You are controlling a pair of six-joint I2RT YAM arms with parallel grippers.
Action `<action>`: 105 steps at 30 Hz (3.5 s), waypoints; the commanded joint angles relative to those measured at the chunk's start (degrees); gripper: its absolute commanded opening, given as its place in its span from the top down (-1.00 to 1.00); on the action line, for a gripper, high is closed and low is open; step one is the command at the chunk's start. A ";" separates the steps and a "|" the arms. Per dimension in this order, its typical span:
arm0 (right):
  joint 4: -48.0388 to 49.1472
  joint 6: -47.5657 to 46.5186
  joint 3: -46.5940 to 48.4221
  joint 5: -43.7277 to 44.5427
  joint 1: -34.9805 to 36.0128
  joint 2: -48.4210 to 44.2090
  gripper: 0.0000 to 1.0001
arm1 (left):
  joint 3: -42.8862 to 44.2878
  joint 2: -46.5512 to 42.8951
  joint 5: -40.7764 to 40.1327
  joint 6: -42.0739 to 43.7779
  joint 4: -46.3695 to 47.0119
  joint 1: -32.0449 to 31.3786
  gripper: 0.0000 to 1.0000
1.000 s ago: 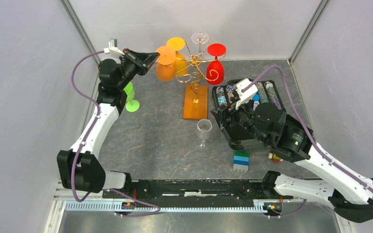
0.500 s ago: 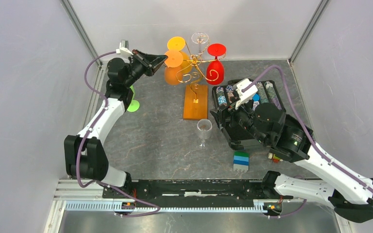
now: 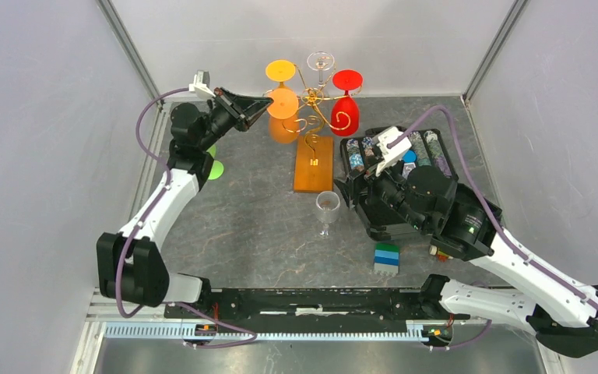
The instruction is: Take the wine glass off the wine glass rack
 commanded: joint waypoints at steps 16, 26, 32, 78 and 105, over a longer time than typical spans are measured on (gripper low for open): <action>27.48 16.68 -14.91 -17.25 -0.26 -1.05 -0.96 | -15.43 -27.54 -6.20 -7.28 -0.44 0.13 0.96; 56.16 35.38 -27.03 -12.82 -0.26 -2.16 -0.96 | -23.66 -39.77 -18.15 -34.07 7.06 0.16 0.96; 65.85 41.05 -26.17 -13.72 -0.25 4.05 -0.96 | -30.39 -42.61 -20.20 -50.41 14.11 0.13 0.96; 90.41 35.71 -16.12 -29.71 -0.25 19.57 1.00 | -22.32 -55.41 -28.25 -36.19 -12.84 0.13 -0.45; 1.37 -4.83 11.43 -23.24 2.27 21.09 1.00 | 1.45 -51.07 -38.01 39.80 -51.59 0.13 -1.00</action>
